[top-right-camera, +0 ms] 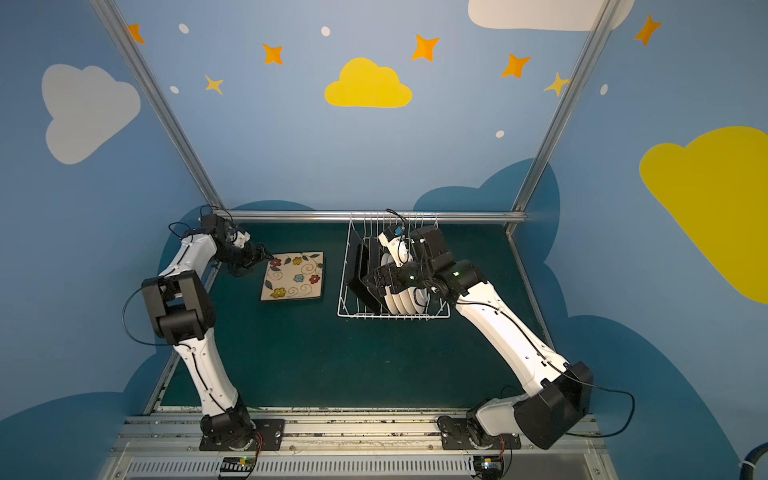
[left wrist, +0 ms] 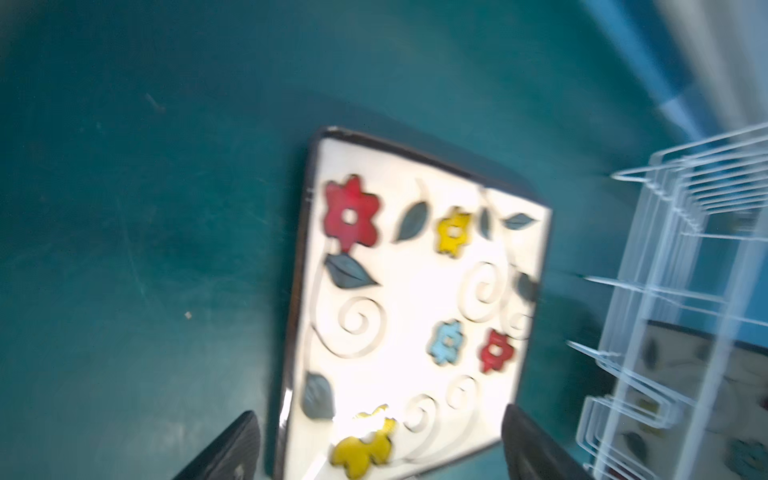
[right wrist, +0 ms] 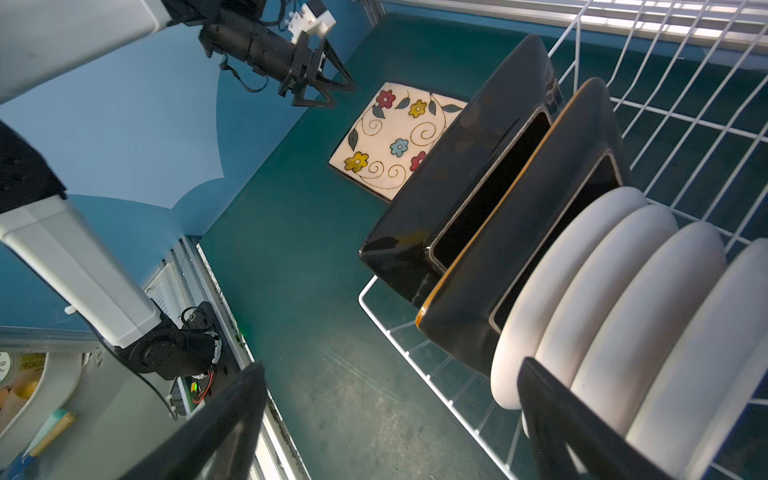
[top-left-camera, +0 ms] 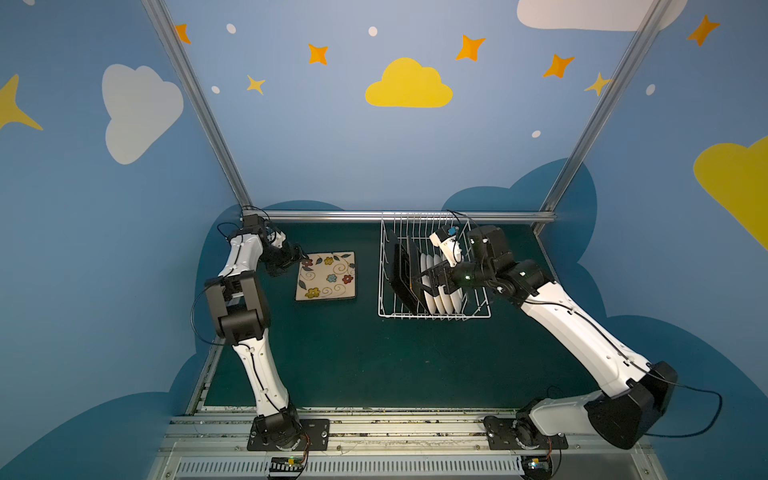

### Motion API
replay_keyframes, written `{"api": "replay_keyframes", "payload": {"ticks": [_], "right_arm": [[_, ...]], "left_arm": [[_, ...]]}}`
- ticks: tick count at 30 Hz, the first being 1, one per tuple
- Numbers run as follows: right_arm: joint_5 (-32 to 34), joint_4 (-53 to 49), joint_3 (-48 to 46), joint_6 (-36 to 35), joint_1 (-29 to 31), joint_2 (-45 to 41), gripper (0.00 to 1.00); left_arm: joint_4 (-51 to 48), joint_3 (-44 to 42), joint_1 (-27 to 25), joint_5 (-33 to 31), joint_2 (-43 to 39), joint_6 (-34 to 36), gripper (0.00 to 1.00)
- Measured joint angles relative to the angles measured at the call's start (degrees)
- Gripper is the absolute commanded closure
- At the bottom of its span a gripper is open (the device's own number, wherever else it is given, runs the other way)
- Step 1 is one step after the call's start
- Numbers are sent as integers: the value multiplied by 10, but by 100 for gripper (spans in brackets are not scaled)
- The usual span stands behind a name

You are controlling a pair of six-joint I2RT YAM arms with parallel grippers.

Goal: Unload the plates from the dish rack
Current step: 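Open the left gripper and move it toward the dark square plates in the rack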

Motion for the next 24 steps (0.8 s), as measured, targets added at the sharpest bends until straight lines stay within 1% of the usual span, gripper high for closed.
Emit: {"api": "replay_keyframes", "payload": {"ticks": [5, 10, 16, 24], "right_arm": [[15, 8, -10, 3, 0, -21, 6], [31, 14, -16, 2, 0, -36, 6], [63, 26, -54, -8, 0, -68, 6], [113, 47, -99, -7, -1, -112, 6]], "left_arm": [[24, -43, -33, 10, -95, -14, 0], [29, -53, -62, 27, -161, -24, 0], [39, -85, -91, 33, -247, -34, 0], [69, -180, -165, 23, -358, -40, 0]]}}
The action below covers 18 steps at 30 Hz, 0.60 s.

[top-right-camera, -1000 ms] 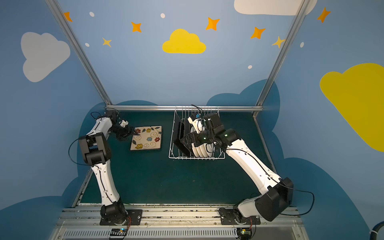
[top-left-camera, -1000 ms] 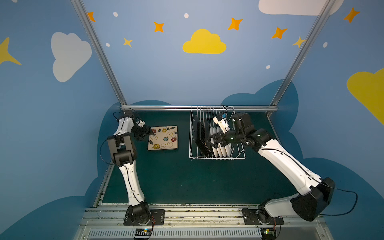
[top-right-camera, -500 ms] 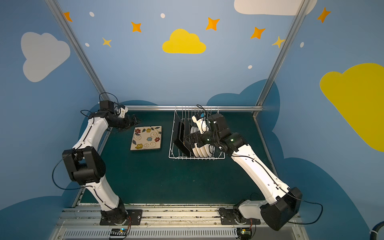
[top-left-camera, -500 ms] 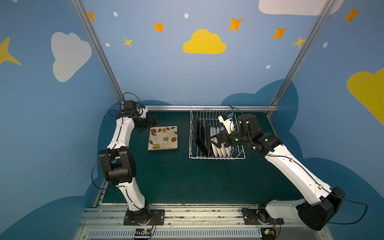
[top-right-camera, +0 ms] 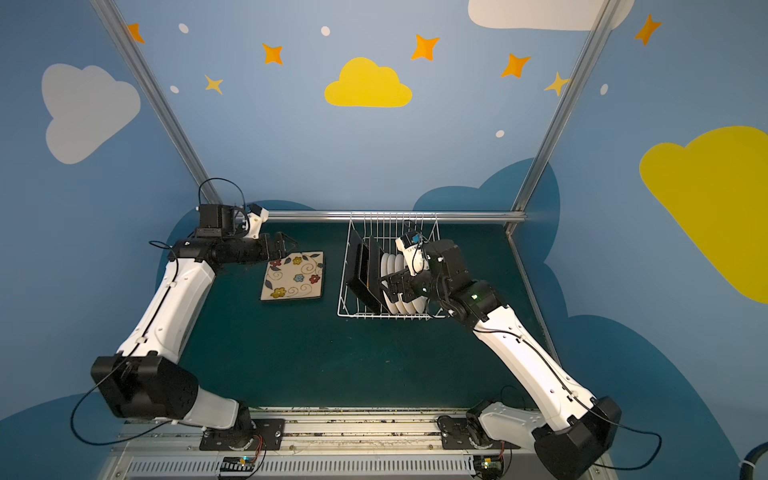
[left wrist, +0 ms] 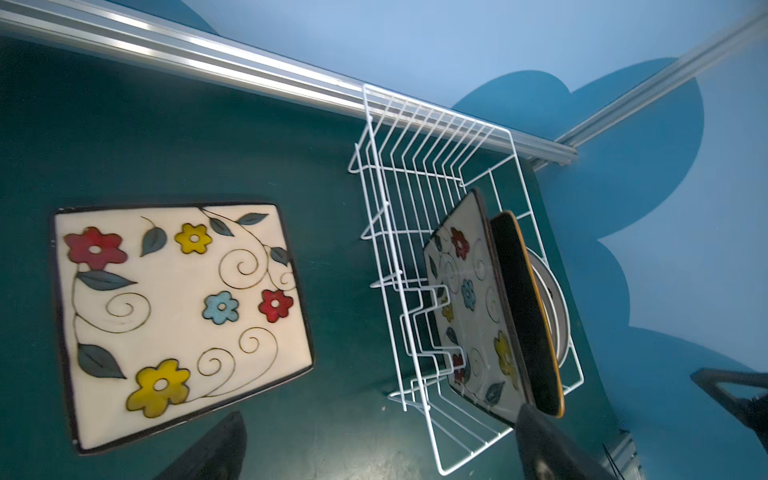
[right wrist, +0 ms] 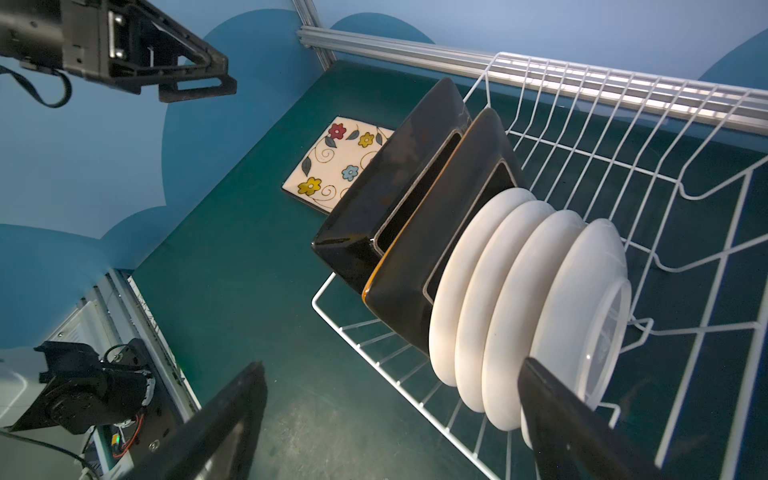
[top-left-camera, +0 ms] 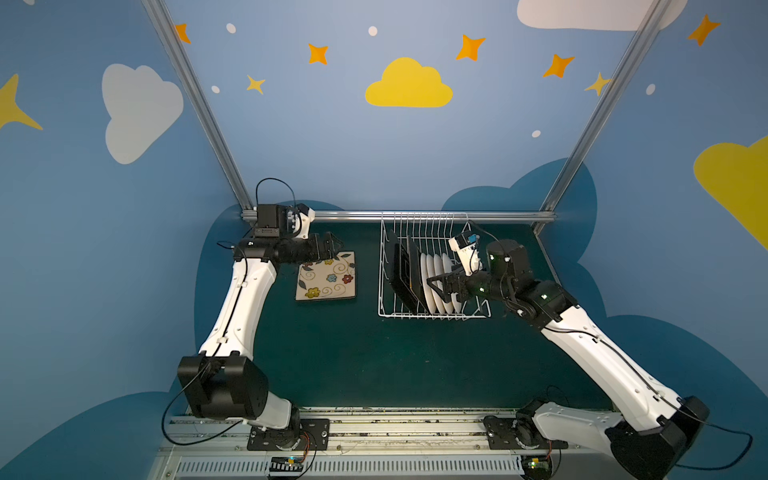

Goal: Unload the plates from the dish rack
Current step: 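Open the left gripper and move it toward the dark square plates in the rack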

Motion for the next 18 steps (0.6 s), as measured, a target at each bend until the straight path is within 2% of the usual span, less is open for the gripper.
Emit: {"api": "replay_keyframes", "payload": {"ticks": [9, 18], "right_arm": [[81, 26, -68, 11, -1, -56, 6], [111, 43, -86, 21, -3, -69, 6]], "left_arm": [[39, -66, -62, -3, -76, -27, 0], [90, -75, -134, -6, -59, -84, 1]]}}
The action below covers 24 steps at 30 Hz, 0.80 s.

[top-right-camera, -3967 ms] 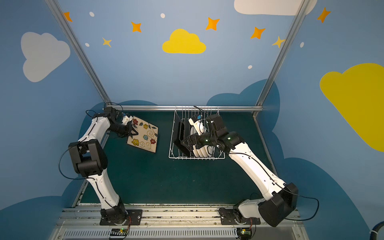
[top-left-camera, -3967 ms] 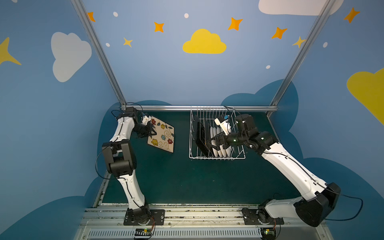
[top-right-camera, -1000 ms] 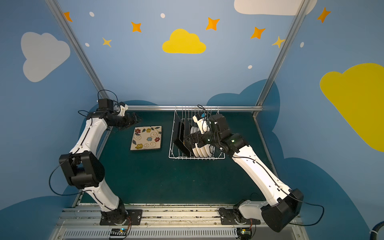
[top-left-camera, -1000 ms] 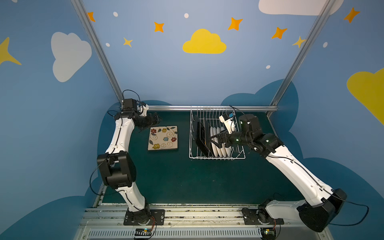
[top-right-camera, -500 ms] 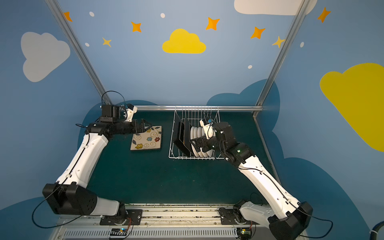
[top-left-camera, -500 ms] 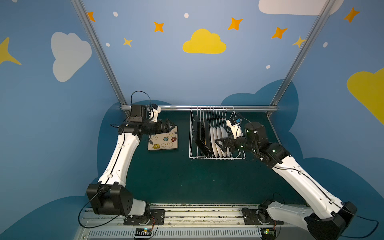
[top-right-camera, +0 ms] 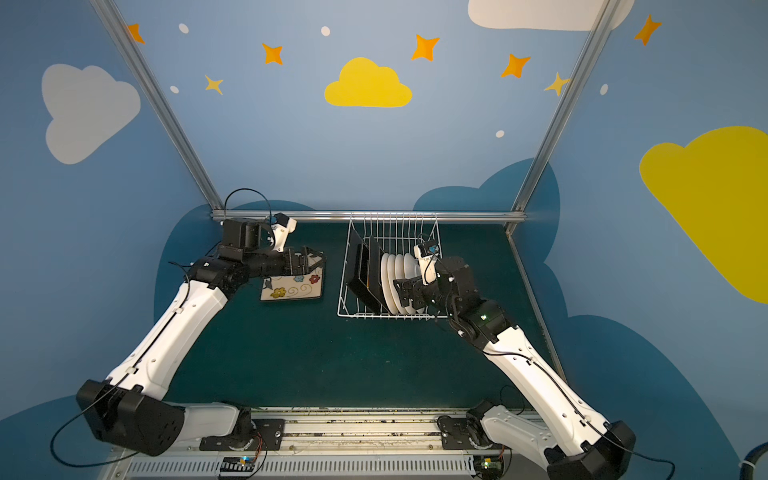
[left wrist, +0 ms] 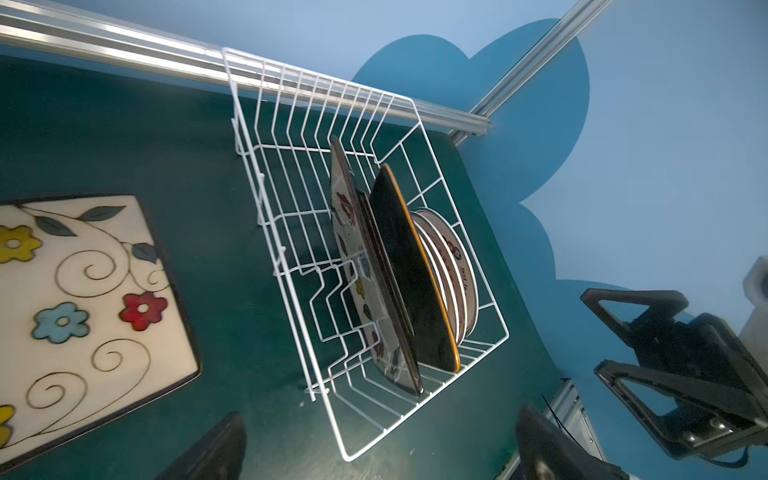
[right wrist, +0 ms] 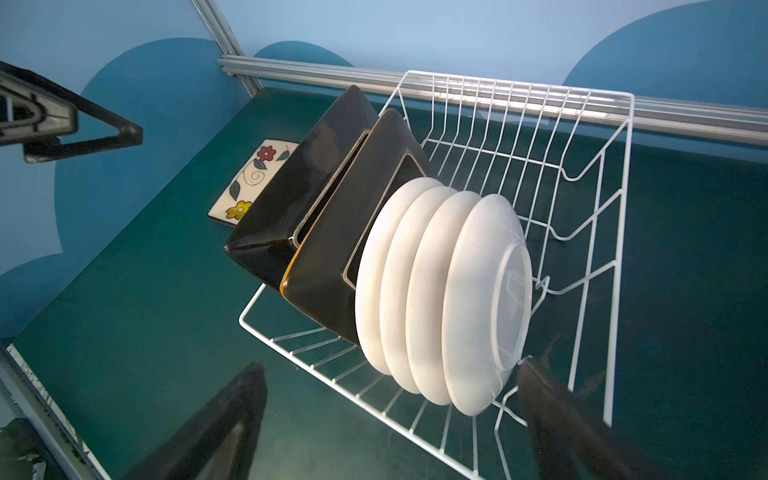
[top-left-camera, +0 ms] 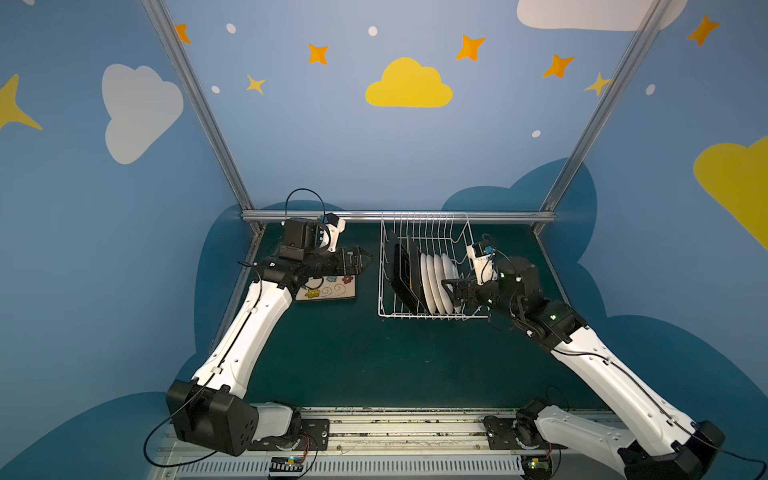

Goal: Unload the plates from the dish rack

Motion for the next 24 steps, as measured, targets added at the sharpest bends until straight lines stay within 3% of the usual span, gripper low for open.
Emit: {"api": "replay_keyframes", "payload": {"ticks": [8, 24], "right_arm": [[3, 0, 0, 9, -3, 0, 6], [5, -1, 0, 10, -14, 0, 6]], "left_arm": [[3, 33, -61, -53, 85, -26, 6], [-24, 152, -121, -130, 238, -42, 39]]}}
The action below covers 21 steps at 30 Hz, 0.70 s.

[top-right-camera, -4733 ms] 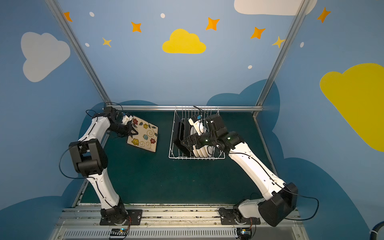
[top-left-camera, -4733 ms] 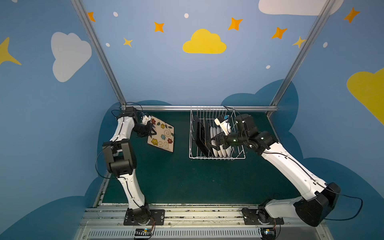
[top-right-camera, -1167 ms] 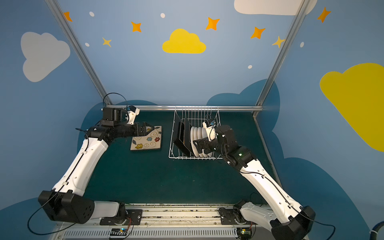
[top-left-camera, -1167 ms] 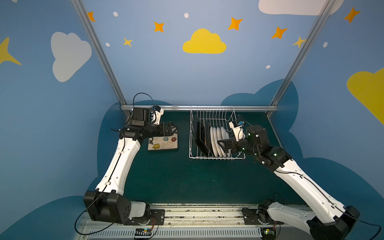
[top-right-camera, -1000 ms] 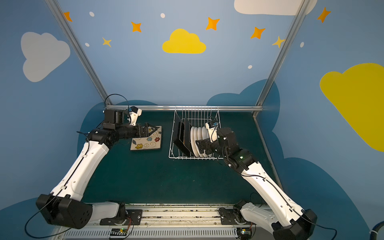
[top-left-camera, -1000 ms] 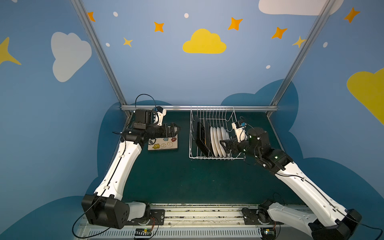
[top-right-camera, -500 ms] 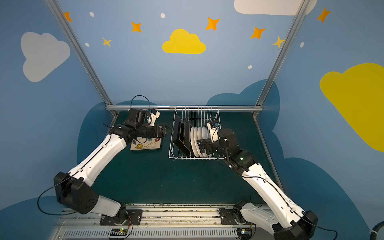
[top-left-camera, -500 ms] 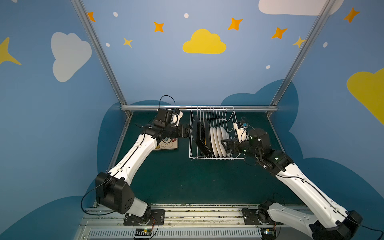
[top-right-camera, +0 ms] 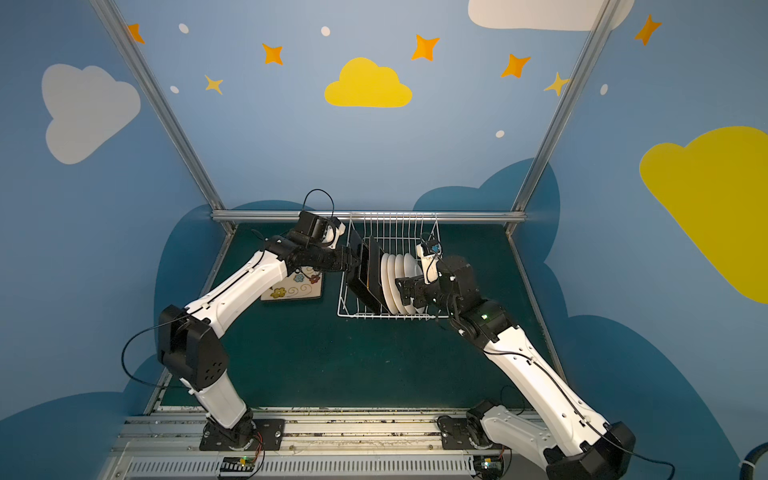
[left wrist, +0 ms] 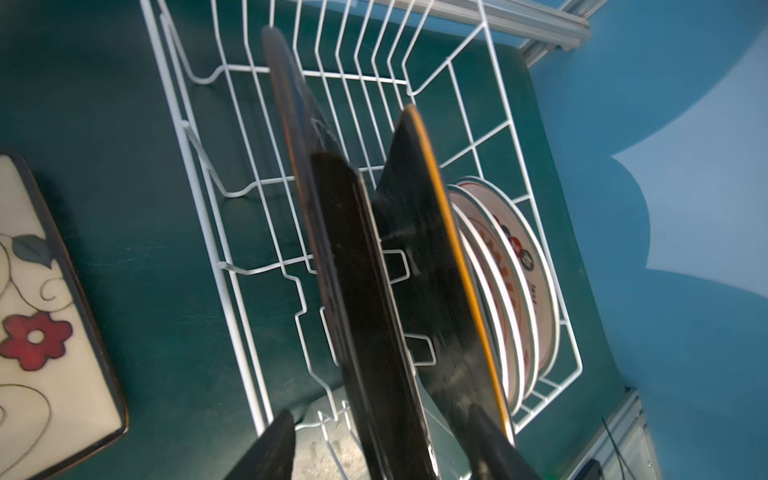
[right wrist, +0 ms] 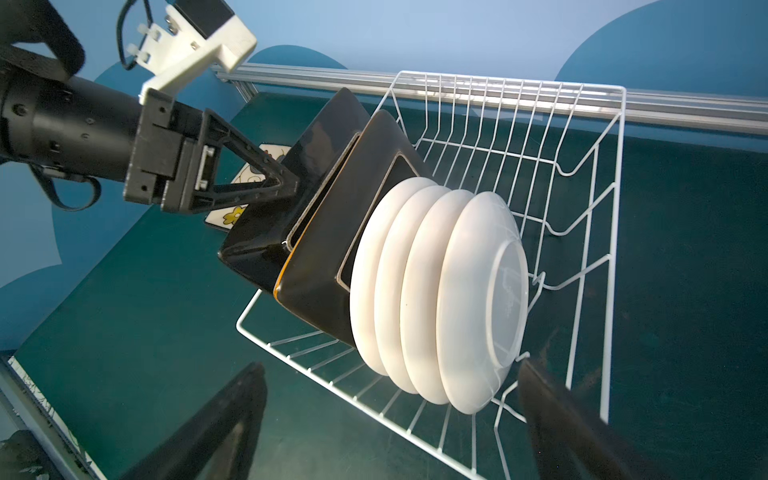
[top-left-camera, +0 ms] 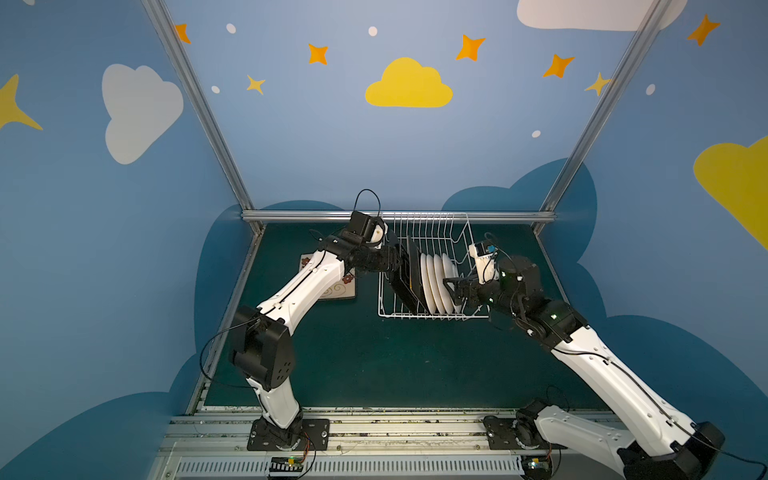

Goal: Unload the plates from the dish rack

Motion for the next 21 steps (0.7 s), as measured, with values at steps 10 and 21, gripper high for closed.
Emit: {"api": "replay_keyframes", "payload": {"ticks": [10, 21], "right_arm": [[2, -2, 0, 0, -7, 0, 6], [1, -3, 0, 5, -10, 0, 6]], "left_arm": [[-16, 22, -13, -10, 44, -13, 43], [-16, 27, -22, -17, 56, -27, 52]]}}
